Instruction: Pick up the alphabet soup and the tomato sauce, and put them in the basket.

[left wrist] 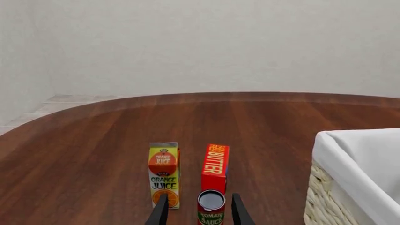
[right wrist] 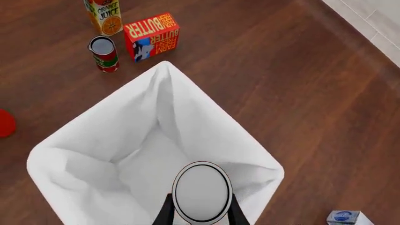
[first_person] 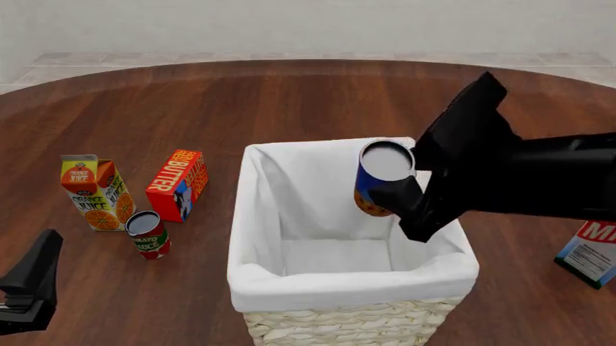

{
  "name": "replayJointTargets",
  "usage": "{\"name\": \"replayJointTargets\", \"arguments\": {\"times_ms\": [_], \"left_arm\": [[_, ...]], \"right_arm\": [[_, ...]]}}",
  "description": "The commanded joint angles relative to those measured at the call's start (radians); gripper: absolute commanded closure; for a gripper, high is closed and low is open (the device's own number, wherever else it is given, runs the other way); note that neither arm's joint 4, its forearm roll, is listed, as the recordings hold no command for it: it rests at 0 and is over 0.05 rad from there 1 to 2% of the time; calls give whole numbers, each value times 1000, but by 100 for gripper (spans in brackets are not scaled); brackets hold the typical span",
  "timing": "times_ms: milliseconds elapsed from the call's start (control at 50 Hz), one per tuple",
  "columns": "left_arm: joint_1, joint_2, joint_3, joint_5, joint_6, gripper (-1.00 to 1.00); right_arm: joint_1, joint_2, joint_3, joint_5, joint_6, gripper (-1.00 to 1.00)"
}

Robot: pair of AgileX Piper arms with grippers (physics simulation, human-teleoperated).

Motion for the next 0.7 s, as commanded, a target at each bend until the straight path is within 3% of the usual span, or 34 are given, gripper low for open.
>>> {"name": "replayJointTargets", "arguments": {"times_ms": [20,420,700], "left_arm": [[0,-5,0,3,-1,-100],[2,-5,0,2,-4,-100],[3,-6,1,1,-5,-100]], "right_arm": [[4,17,-11,7,-5,100],[23,82,-13,-4,-45,100],[40,73,13,0,-44,100]]}}
